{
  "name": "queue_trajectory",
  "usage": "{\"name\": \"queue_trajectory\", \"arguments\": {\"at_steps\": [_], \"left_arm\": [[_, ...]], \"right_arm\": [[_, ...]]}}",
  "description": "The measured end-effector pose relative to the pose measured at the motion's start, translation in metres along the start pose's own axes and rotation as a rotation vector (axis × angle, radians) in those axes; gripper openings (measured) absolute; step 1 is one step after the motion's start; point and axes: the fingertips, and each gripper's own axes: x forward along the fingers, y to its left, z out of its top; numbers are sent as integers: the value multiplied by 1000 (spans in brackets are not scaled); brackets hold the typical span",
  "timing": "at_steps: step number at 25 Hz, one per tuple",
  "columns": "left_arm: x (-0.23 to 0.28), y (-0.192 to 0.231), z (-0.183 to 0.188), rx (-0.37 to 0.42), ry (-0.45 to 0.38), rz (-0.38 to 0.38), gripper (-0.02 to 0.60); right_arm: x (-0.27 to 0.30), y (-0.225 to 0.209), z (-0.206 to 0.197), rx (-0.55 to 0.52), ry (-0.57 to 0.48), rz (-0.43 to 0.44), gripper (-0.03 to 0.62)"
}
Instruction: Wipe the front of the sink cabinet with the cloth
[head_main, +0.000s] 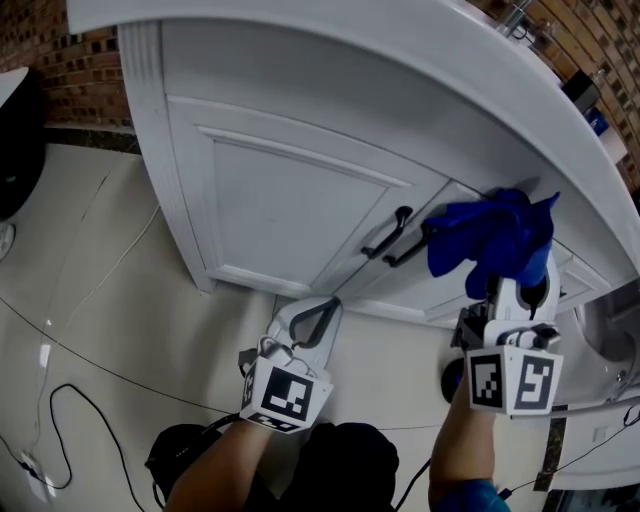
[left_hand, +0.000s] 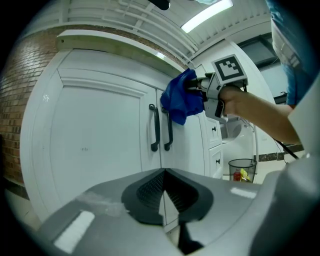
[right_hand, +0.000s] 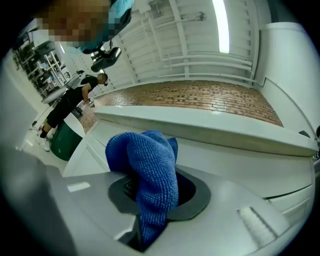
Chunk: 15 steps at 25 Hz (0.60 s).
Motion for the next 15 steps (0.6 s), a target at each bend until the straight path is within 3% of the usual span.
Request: {"name": "queue_trajectory", "arguments": {"at_steps": [5, 15], "left_arm": [[-4, 9, 0, -11, 3, 22, 5], [-1, 10, -5, -38, 16, 23, 5]], "right_arm": [[-12, 18, -54, -11, 137, 27, 77], [-57, 63, -202, 50, 479, 113, 78]]}}
